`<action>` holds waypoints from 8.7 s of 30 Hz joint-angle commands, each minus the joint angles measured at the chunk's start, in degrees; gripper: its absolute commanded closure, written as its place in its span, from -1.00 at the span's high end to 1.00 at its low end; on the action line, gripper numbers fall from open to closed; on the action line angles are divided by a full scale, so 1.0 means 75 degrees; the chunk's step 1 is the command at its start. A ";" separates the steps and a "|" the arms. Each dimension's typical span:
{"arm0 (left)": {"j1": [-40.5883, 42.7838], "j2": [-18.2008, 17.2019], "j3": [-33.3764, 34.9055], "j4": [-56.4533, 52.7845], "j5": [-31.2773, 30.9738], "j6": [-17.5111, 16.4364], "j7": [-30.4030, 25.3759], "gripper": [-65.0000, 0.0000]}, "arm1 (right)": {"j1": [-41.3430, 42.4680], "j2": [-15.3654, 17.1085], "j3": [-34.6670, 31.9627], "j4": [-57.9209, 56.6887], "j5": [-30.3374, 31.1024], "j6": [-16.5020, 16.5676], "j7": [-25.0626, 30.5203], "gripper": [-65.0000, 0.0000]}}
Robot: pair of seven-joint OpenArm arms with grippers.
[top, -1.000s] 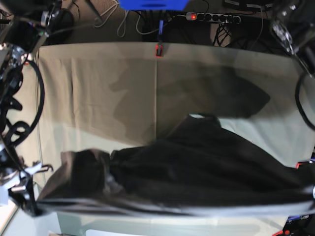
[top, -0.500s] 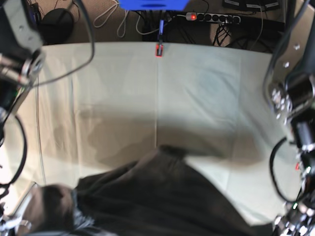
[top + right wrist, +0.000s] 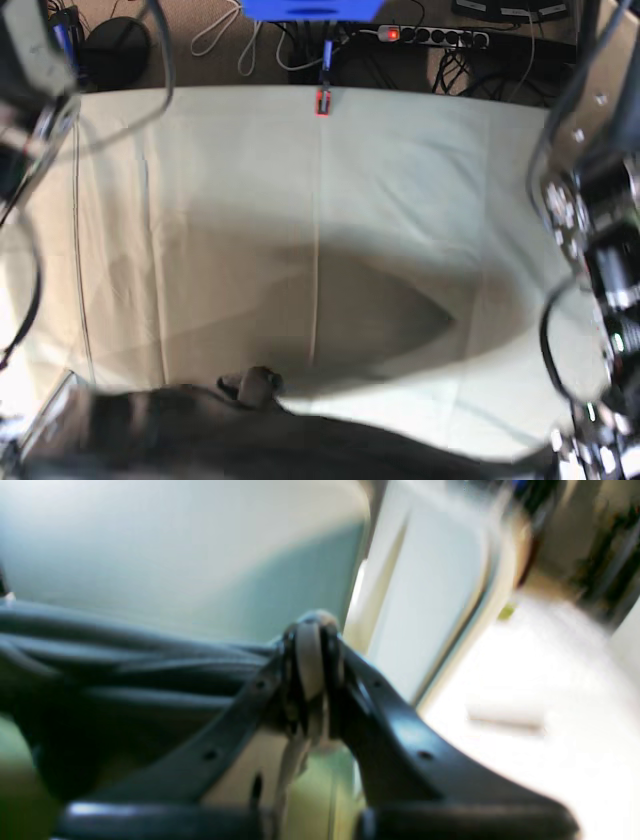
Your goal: Layout the t-shirt on the table in an organized manner, then fold the t-shirt properly
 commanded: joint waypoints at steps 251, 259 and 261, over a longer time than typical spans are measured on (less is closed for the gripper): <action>0.6771 0.1687 0.0827 0.6487 0.6719 0.3661 -0.0447 -1.00 | -0.7018 -0.1558 -0.0889 0.1203 0.0120 0.0015 0.1337 -0.54; 0.7568 0.1418 -0.1224 0.6769 0.4773 0.3650 -0.0447 -1.00 | -0.7288 -0.1686 -0.1018 0.1191 0.0143 0.0015 0.1314 -0.31; 0.7580 0.1242 -0.1435 0.6687 0.4445 0.3650 -0.0447 -1.00 | -0.7335 -0.1733 -0.1053 0.1191 0.0143 0.0015 0.1314 -0.10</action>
